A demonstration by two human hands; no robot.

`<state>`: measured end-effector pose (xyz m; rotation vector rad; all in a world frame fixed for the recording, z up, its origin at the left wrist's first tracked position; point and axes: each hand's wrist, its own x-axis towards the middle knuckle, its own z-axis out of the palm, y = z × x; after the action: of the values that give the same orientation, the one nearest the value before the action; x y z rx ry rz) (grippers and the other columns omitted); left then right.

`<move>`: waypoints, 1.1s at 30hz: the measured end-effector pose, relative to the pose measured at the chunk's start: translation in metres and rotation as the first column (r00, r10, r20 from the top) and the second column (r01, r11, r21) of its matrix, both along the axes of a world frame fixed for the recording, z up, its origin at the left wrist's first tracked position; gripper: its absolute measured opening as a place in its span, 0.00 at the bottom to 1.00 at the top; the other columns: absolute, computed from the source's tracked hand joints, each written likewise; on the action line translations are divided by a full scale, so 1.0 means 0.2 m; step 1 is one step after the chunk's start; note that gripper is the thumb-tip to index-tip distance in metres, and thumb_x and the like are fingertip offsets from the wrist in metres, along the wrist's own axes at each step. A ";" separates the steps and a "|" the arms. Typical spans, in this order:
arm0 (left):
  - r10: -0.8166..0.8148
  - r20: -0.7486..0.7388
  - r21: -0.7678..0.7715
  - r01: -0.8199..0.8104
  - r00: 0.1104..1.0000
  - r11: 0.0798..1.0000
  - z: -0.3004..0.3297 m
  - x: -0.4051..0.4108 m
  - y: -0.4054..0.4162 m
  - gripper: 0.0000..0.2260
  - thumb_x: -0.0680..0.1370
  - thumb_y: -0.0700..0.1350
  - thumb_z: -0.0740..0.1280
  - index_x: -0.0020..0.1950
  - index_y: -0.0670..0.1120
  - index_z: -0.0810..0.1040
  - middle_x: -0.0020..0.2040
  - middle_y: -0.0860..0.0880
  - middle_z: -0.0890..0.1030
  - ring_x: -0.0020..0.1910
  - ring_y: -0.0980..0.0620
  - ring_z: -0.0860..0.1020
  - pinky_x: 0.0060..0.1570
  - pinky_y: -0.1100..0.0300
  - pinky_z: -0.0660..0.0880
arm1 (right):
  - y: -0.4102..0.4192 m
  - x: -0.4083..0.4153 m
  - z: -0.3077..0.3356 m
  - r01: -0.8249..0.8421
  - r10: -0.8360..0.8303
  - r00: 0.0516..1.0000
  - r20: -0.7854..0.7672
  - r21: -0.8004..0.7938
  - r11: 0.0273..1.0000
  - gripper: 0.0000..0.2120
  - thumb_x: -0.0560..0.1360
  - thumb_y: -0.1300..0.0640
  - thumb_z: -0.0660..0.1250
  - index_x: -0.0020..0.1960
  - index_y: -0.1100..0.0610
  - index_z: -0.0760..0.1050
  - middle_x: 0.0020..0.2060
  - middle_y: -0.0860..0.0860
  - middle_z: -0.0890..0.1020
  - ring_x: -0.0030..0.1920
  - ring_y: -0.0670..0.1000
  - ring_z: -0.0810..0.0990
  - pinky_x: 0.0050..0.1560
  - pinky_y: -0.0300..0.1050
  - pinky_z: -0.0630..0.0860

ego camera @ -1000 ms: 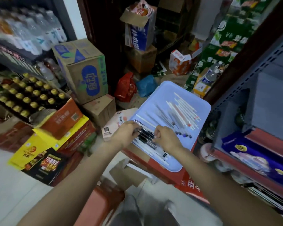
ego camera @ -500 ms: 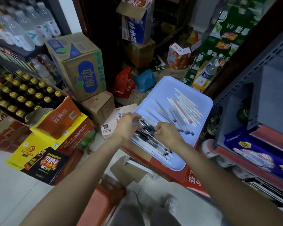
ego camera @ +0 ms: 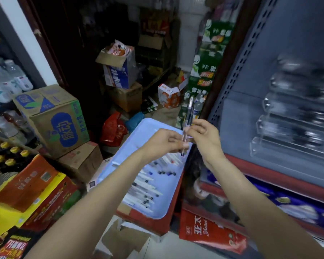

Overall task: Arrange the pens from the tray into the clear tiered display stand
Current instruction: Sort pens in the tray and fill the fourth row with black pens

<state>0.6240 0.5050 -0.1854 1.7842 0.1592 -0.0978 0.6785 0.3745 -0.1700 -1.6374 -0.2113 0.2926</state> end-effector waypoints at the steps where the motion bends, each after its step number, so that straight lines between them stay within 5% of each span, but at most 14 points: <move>1: -0.030 0.027 0.026 0.029 0.999 0.999 0.03 0.04 -0.08 0.15 0.74 0.42 0.71 0.48 0.28 0.76 0.41 0.30 0.79 0.41 0.47 0.80 0.51 0.51 0.79 | -0.08 0.03 0.03 0.030 -0.030 0.999 0.023 0.019 0.999 0.11 0.74 0.65 0.67 0.56 0.58 0.72 0.30 0.47 0.73 0.37 0.43 0.78 0.41 0.32 0.77; 4: -0.105 0.107 0.111 0.093 0.989 0.989 0.14 0.17 -0.34 0.12 0.75 0.39 0.69 0.45 0.29 0.77 0.36 0.42 0.81 0.36 0.56 0.81 0.45 0.60 0.80 | -0.37 0.12 0.13 0.077 -0.081 0.994 0.074 0.053 0.996 0.16 0.74 0.64 0.69 0.60 0.58 0.71 0.31 0.44 0.76 0.37 0.44 0.77 0.44 0.40 0.76; 8: -0.237 0.160 0.306 0.180 0.958 0.935 0.24 0.32 -0.68 0.09 0.76 0.39 0.68 0.45 0.32 0.79 0.38 0.44 0.82 0.35 0.58 0.80 0.42 0.63 0.78 | -0.82 0.23 0.26 0.164 -0.179 0.970 0.163 0.101 0.981 0.22 0.75 0.61 0.67 0.67 0.51 0.67 0.38 0.49 0.80 0.43 0.49 0.79 0.44 0.42 0.78; 10: -0.264 0.189 0.351 0.186 0.946 0.918 0.27 0.40 -0.84 0.06 0.75 0.40 0.68 0.42 0.37 0.80 0.38 0.43 0.83 0.37 0.54 0.80 0.45 0.55 0.77 | -1.05 0.28 0.31 0.185 -0.213 0.956 0.203 0.147 0.972 0.17 0.76 0.64 0.64 0.60 0.46 0.71 0.38 0.50 0.82 0.40 0.47 0.82 0.40 0.39 0.78; 13: -0.238 0.314 0.402 0.098 0.919 0.910 0.32 0.49 -1.08 0.04 0.76 0.40 0.68 0.43 0.41 0.81 0.39 0.46 0.82 0.38 0.56 0.78 0.44 0.59 0.74 | -1.36 0.34 0.36 0.213 -0.246 0.937 0.248 0.151 0.965 0.13 0.76 0.70 0.62 0.49 0.53 0.74 0.40 0.54 0.81 0.37 0.47 0.82 0.36 0.35 0.78; 21: 0.009 0.470 0.205 -0.119 0.882 0.971 0.40 0.70 -1.57 0.06 0.73 0.40 0.72 0.48 0.42 0.83 0.37 0.52 0.83 0.37 0.58 0.81 0.44 0.65 0.76 | -1.95 0.50 0.35 0.328 -0.267 0.877 0.400 -0.091 0.940 0.04 0.70 0.65 0.72 0.39 0.60 0.77 0.35 0.49 0.80 0.33 0.37 0.78 0.36 0.28 0.74; 25: -0.013 0.456 0.284 -0.131 0.890 0.950 0.43 0.74 -1.66 0.06 0.72 0.41 0.72 0.48 0.43 0.84 0.37 0.53 0.83 0.34 0.62 0.80 0.40 0.72 0.74 | -2.12 0.57 0.33 0.375 -0.251 0.857 0.450 -0.213 0.902 0.05 0.70 0.62 0.73 0.45 0.59 0.79 0.38 0.48 0.81 0.33 0.36 0.77 0.39 0.29 0.72; 29: -0.017 0.461 0.439 -0.212 0.887 0.873 0.40 0.77 -1.68 0.08 0.71 0.43 0.73 0.48 0.44 0.84 0.46 0.52 0.83 0.43 0.60 0.77 0.42 0.81 0.67 | -2.23 0.59 0.29 0.481 -0.331 0.827 0.455 -0.265 0.836 0.12 0.72 0.60 0.71 0.56 0.59 0.77 0.49 0.51 0.80 0.49 0.47 0.76 0.52 0.41 0.73; 33: -0.031 0.419 0.480 -0.192 0.908 0.856 0.36 0.80 -1.71 0.08 0.72 0.42 0.73 0.49 0.42 0.84 0.48 0.48 0.84 0.46 0.56 0.79 0.45 0.74 0.68 | -2.26 0.61 0.25 0.426 -0.331 0.884 0.331 -0.275 0.862 0.19 0.72 0.61 0.71 0.61 0.59 0.73 0.52 0.54 0.77 0.51 0.53 0.77 0.52 0.43 0.73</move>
<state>0.7836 0.1627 -0.1138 2.2848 -0.0552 0.4271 0.8009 -0.0773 -0.1208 -2.0214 -0.0369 -0.2205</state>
